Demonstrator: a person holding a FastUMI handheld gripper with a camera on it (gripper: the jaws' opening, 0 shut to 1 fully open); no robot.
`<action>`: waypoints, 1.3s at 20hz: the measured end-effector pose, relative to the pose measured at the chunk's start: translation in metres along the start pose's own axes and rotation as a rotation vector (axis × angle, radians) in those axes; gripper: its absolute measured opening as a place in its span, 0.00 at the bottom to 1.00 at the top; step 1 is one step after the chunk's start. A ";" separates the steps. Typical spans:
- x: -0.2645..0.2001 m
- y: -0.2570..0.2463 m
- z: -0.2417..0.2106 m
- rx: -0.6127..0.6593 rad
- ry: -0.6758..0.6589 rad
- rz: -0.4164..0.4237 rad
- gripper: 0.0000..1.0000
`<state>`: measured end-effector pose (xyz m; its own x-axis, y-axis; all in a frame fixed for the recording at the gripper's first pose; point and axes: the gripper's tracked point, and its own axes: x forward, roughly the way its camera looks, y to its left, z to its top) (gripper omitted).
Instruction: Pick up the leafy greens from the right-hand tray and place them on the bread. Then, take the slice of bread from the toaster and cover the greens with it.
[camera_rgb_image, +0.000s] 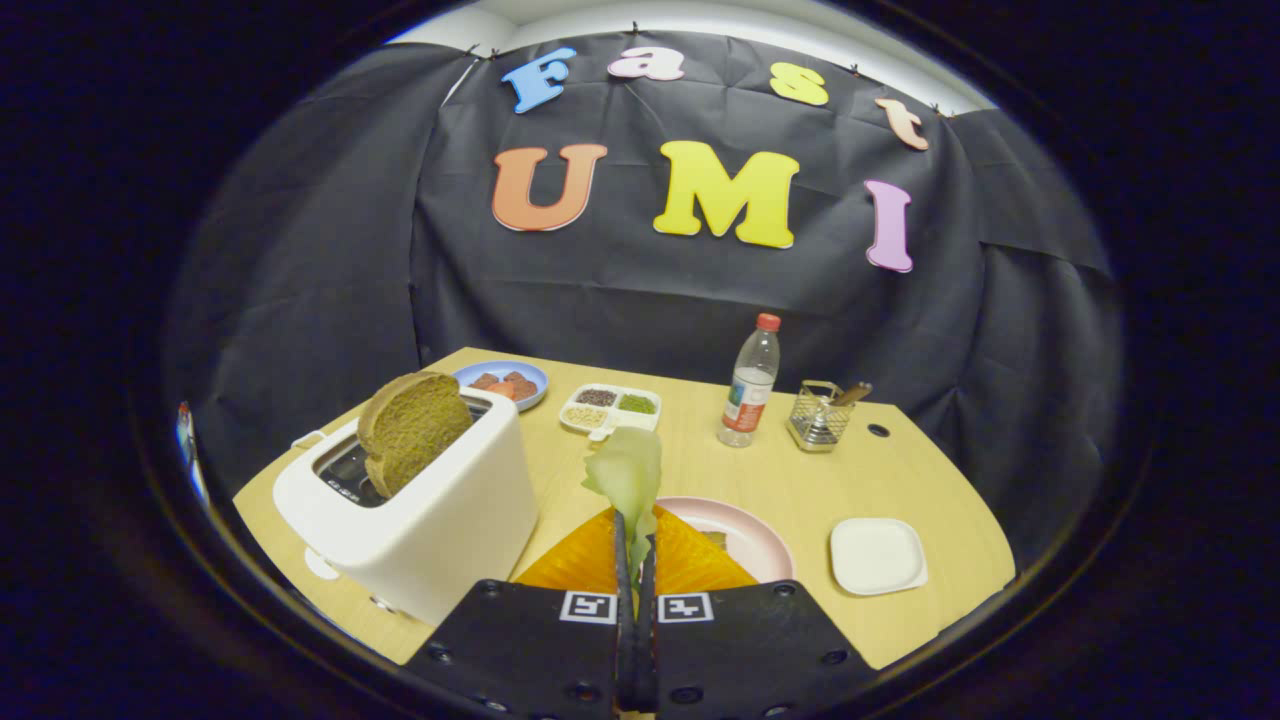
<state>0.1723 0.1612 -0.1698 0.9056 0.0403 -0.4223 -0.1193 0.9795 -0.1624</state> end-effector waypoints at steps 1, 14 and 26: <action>0.006 0.009 -0.001 0.000 -0.003 0.015 0.00; 0.076 -0.039 -0.052 0.090 0.114 -0.008 0.00; 0.093 -0.086 -0.082 0.134 0.208 -0.056 0.02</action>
<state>0.2331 0.0650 -0.2677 0.8041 -0.0428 -0.5929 -0.0037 0.9970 -0.0769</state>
